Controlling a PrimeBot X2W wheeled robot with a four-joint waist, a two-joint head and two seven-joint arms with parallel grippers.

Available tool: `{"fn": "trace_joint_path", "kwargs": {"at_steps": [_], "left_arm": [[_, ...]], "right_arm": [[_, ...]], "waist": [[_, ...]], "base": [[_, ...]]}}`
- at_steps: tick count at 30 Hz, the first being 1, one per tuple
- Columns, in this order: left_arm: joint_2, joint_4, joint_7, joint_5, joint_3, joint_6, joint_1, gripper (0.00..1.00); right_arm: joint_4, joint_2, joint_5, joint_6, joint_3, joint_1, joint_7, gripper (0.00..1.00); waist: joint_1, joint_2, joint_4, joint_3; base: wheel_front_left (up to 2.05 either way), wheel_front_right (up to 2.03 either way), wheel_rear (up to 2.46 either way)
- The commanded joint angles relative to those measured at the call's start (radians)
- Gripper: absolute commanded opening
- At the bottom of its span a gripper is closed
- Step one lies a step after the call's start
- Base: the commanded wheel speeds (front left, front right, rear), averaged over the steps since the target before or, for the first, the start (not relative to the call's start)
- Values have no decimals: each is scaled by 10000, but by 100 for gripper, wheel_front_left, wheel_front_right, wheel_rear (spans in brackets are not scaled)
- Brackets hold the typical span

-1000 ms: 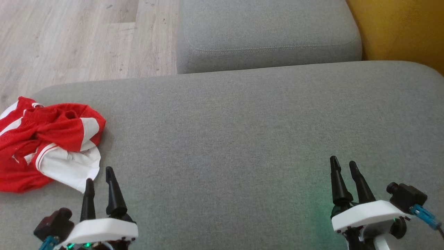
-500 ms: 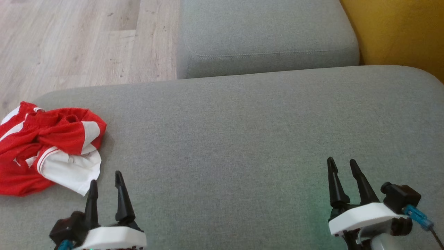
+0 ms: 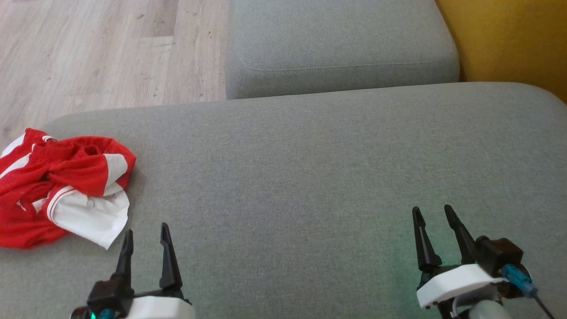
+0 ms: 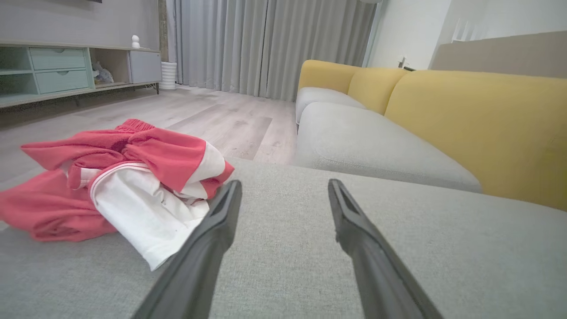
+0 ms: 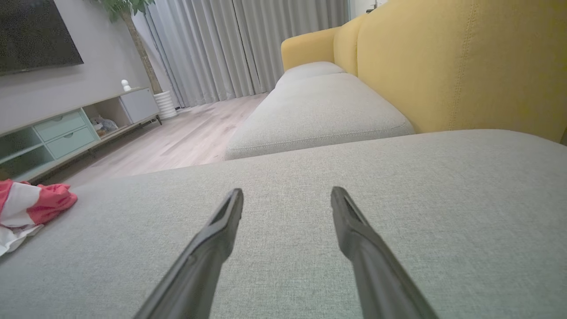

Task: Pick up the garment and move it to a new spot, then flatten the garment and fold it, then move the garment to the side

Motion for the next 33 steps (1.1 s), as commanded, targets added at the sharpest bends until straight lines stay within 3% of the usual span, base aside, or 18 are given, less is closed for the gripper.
{"fn": "trace_joint_path", "kwargs": {"at_steps": [1,14,33], "left_arm": [[75,-218,-146,373,185,62,-326,100],[81,-159,-492,1667,34,-135,-358,100],[81,242,-492,1384,72,-322,-377,100]], "right_arm": [[-270,-89,-389,-7,207,-589,-175,100],[-276,-98,-1886,-7,406,-615,-523,100],[-63,-98,-1583,-7,158,-561,-523,100]], "waist": [[0,0,22,17],[0,0,130,48],[0,0,131,-14]], "base": [[0,0,0],[0,0,0],[0,0,0]]}}
